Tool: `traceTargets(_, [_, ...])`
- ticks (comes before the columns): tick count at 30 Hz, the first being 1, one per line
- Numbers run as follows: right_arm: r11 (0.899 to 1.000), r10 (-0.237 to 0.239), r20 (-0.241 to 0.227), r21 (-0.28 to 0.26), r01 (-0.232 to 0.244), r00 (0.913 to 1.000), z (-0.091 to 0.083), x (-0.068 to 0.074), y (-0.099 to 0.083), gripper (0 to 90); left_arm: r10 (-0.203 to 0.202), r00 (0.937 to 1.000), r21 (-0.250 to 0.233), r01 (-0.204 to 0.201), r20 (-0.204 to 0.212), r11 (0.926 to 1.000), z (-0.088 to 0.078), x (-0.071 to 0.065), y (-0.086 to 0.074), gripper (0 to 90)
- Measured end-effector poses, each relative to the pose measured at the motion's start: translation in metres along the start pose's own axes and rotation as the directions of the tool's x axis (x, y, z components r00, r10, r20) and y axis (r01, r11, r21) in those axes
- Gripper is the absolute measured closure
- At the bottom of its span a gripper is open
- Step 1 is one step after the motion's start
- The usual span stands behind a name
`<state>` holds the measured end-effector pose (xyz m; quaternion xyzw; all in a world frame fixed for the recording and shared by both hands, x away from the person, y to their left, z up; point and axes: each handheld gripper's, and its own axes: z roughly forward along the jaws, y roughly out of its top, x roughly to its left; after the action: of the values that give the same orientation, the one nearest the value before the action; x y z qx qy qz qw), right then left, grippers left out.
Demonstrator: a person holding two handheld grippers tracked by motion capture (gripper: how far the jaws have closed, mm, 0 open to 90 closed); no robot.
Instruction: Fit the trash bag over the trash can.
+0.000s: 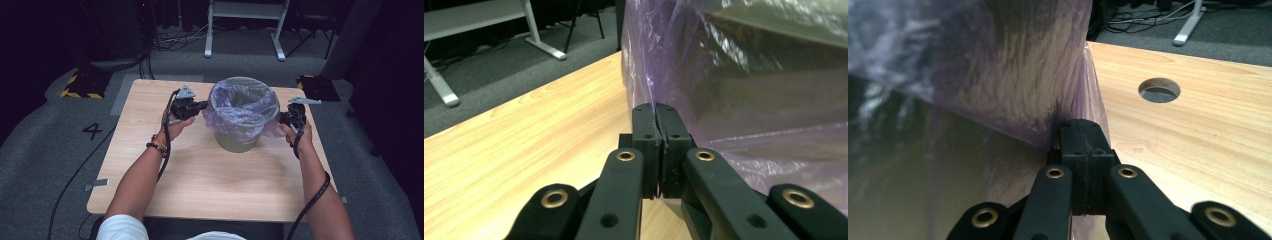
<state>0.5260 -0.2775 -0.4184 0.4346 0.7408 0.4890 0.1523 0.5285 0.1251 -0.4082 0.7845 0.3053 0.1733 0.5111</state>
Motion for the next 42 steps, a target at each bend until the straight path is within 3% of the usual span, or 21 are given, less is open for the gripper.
traceTargets(5, [1.000, -0.021, -0.010, 0.000, 0.021, 0.9997, -0.006, 0.008, -0.006, 90.0, 0.010, 0.9998, -0.001, -0.010, -0.015, 1.0000, -0.016, -0.001, -0.007, 84.4])
traceTargets(9, [0.999, -0.038, -0.017, 0.005, 0.038, 0.9991, -0.010, 0.014, -0.010, 90.0, 0.022, 0.9984, -0.005, -0.022, -0.052, 0.9997, -0.030, -0.002, -0.011, 74.3])
traceTargets(10, [0.999, -0.054, 0.001, 0.009, 0.054, 0.9985, -0.013, 0.015, -0.010, 88.0, 0.018, 0.9976, -0.016, -0.019, -0.067, 0.9997, -0.037, -0.004, -0.012, 63.1])
traceTargets(13, [0.998, -0.060, 0.019, -0.001, 0.060, 0.9980, -0.017, 0.014, -0.008, 84.5, 0.029, 0.9978, -0.016, -0.030, -0.060, 0.9994, -0.043, -0.009, -0.013, 48.0])
traceTargets(14, [0.997, -0.073, 0.037, -0.015, 0.073, 0.9967, -0.024, 0.012, -0.006, 75.5, 0.049, 0.9984, -0.010, -0.050, -0.029, 0.9987, -0.048, -0.015, -0.014, 43.0])
traceTargets(15, [0.997, -0.073, 0.037, -0.015, 0.073, 0.9967, -0.024, 0.012, -0.006, 75.5, 0.049, 0.9984, -0.010, -0.050, -0.029, 0.9987, -0.048, -0.015, -0.014, 39.2])
traceTargets(16, [0.996, -0.088, 0.059, -0.025, 0.089, 0.9944, -0.031, 0.011, -0.003, 69.6, 0.076, 0.9964, -0.006, -0.076, 0.036, 0.9971, -0.052, -0.025, -0.014, 36.0])
traceTargets(17, [0.996, -0.088, 0.059, -0.025, 0.089, 0.9944, -0.031, 0.011, -0.003, 69.6, 0.076, 0.9964, -0.006, -0.076, 0.036, 0.9971, -0.052, -0.025, -0.014, 33.7])
traceTargets(19, [0.993, -0.106, 0.080, -0.041, 0.110, 0.9912, -0.042, 0.010, 0.001, 57.2, 0.093, 0.9930, -0.016, -0.092, 0.073, 0.9957, -0.057, -0.036, -0.013, 30.8])
traceTargets(21, [0.989, -0.119, 0.101, -0.075, 0.127, 0.9877, -0.057, 0.010, 0.009, 46.7, 0.128, 0.9852, -0.027, -0.125, 0.114, 0.9917, -0.062, -0.050, -0.010, 30.5])
traceTargets(24, [0.984, -0.135, 0.119, -0.100, 0.147, 0.9836, -0.066, 0.012, 0.015, 37.6, 0.148, 0.9789, -0.033, -0.145, 0.141, 0.9889, -0.064, -0.058, -0.008, 30.2])
traceTargets(25, [0.980, -0.150, 0.137, -0.108, 0.165, 0.9792, -0.073, 0.014, 0.021, 34.1, 0.158, 0.9780, -0.035, -0.155, 0.136, 0.9873, -0.065, -0.061, -0.007, 36.5])
traceTargets(26, [0.980, -0.150, 0.137, -0.108, 0.165, 0.9792, -0.073, 0.014, 0.021, 34.1, 0.183, 0.9758, -0.036, -0.180, 0.120, 0.9831, -0.065, -0.066, -0.006, 36.5])
traceTargets(27, [0.976, -0.159, 0.135, -0.128, 0.177, 0.9780, -0.078, 0.016, 0.026, 32.3, 0.208, 0.9710, -0.038, -0.205, 0.117, 0.9780, -0.065, -0.069, -0.006, 43.4])
traceTargets(29, [0.967, -0.161, 0.106, -0.182, 0.178, 0.9813, -0.089, 0.023, 0.039, 30.7, 0.249, 0.9633, -0.013, -0.249, 0.099, 0.9684, -0.060, -0.076, -0.005, 56.1])
traceTargets(31, [0.964, -0.166, 0.100, -0.191, 0.182, 0.9811, -0.091, 0.026, 0.043, 30.5, 0.253, 0.9615, -0.010, -0.254, 0.106, 0.9673, -0.059, -0.077, -0.005, 59.7])
traceTargets(35, [0.958, -0.185, 0.066, -0.212, 0.195, 0.9805, -0.092, 0.039, 0.059, 30.4, 0.263, 0.9577, -0.013, -0.263, 0.116, 0.9646, -0.050, -0.079, -0.009, 77.4])
traceTargets(39, [0.952, -0.230, 0.038, -0.200, 0.233, 0.9725, -0.085, 0.055, 0.071, 30.3, 0.281, 0.9529, 0.004, -0.284, 0.114, 0.9590, -0.041, -0.080, -0.015, 86.6])
traceTargets(40, [0.948, -0.262, 0.023, -0.182, 0.261, 0.9649, -0.081, 0.064, 0.075, 29.8, 0.289, 0.9507, 0.015, -0.293, 0.112, 0.9561, -0.039, -0.081, -0.017, 88.7])
traceTargets(41, [0.945, -0.277, 0.015, -0.174, 0.276, 0.9606, -0.078, 0.068, 0.076, 29.7, 0.309, 0.9431, 0.038, -0.315, 0.123, 0.9482, -0.034, -0.082, -0.022, 89.0])
traceTargets(42, [0.943, -0.290, 0.006, -0.166, 0.287, 0.9571, -0.076, 0.072, 0.078, 29.4, 0.320, 0.9403, 0.051, -0.328, 0.115, 0.9434, -0.033, -0.083, -0.024, 88.7])
